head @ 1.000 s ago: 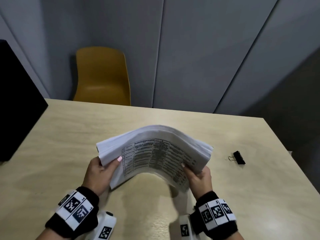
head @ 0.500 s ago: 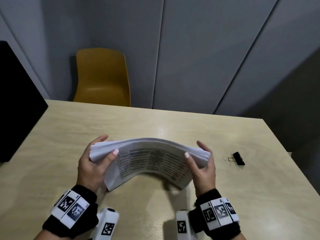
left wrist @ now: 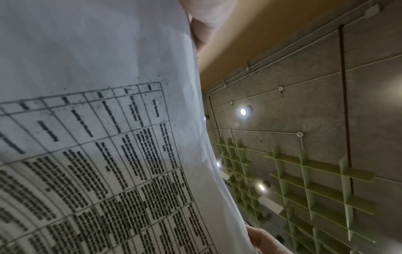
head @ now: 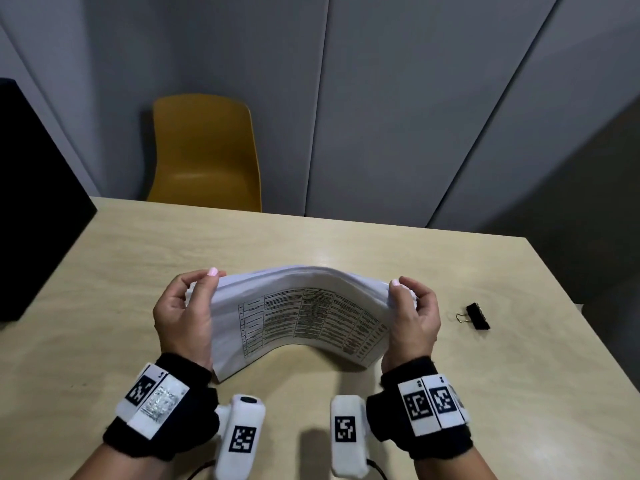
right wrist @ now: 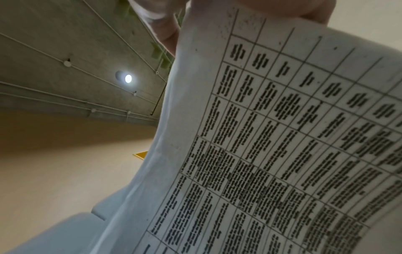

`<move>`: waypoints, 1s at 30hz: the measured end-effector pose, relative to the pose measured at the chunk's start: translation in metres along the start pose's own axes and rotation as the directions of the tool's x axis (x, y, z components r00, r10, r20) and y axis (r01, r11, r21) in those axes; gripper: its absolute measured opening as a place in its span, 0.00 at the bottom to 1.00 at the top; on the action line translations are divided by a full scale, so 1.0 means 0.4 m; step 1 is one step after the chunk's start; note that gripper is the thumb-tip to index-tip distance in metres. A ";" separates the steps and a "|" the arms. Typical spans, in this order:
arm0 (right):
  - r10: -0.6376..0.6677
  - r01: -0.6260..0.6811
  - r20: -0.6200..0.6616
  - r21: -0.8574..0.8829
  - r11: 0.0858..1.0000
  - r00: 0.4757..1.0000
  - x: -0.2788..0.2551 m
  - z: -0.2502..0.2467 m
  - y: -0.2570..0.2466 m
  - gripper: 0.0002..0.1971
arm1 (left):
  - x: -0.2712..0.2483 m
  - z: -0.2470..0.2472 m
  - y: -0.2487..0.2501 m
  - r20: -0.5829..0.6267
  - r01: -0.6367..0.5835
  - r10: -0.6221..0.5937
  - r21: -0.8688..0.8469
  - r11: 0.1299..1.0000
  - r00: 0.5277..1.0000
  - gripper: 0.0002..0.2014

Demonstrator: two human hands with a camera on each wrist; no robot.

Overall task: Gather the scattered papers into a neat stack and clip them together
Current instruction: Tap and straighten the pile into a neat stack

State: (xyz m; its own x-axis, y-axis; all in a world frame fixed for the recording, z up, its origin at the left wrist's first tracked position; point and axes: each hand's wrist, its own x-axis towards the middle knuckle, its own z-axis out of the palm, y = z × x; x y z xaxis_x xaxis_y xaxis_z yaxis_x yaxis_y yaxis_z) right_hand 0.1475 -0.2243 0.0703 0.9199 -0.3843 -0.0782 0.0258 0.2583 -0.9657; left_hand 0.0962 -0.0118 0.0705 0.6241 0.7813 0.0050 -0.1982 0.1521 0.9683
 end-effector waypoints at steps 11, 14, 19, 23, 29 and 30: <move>-0.163 0.162 -0.016 -0.029 0.986 0.987 0.007 -0.016 0.004 0.23 | 0.002 -0.005 -0.013 -0.071 -0.106 0.110 0.062 0.992 0.991 0.11; -0.183 0.181 -0.014 -0.091 0.979 0.983 0.008 -0.009 -0.002 0.21 | -0.002 0.001 -0.009 -0.059 -0.118 0.125 0.104 0.988 0.990 0.08; -0.167 0.164 -0.015 -0.141 0.976 0.986 0.016 -0.010 0.011 0.20 | 0.003 0.003 -0.016 -0.051 -0.116 0.123 0.124 0.985 0.991 0.05; -0.220 0.219 0.012 -0.143 0.965 0.975 0.022 -0.009 0.015 0.20 | 0.002 0.003 -0.015 -0.037 -0.156 0.164 0.158 0.975 0.986 0.05; -0.270 0.276 0.077 -0.075 0.958 0.960 0.012 -0.012 0.013 0.25 | -0.002 0.006 -0.013 -0.039 -0.126 0.134 0.159 0.979 0.990 0.06; -0.274 0.282 0.088 -0.084 0.956 0.958 0.011 -0.012 0.013 0.25 | -0.001 0.006 -0.015 -0.039 -0.125 0.133 0.162 0.979 0.990 0.06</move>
State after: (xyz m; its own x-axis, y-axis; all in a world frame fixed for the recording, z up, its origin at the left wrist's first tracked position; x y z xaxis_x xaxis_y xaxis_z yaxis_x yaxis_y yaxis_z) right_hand 0.1496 -0.2288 0.0636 0.9083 -0.3606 0.2120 0.2509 0.0642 -0.9659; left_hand 0.0989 -0.0147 0.0651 0.5626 0.8174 0.1242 -0.1500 -0.0468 0.9876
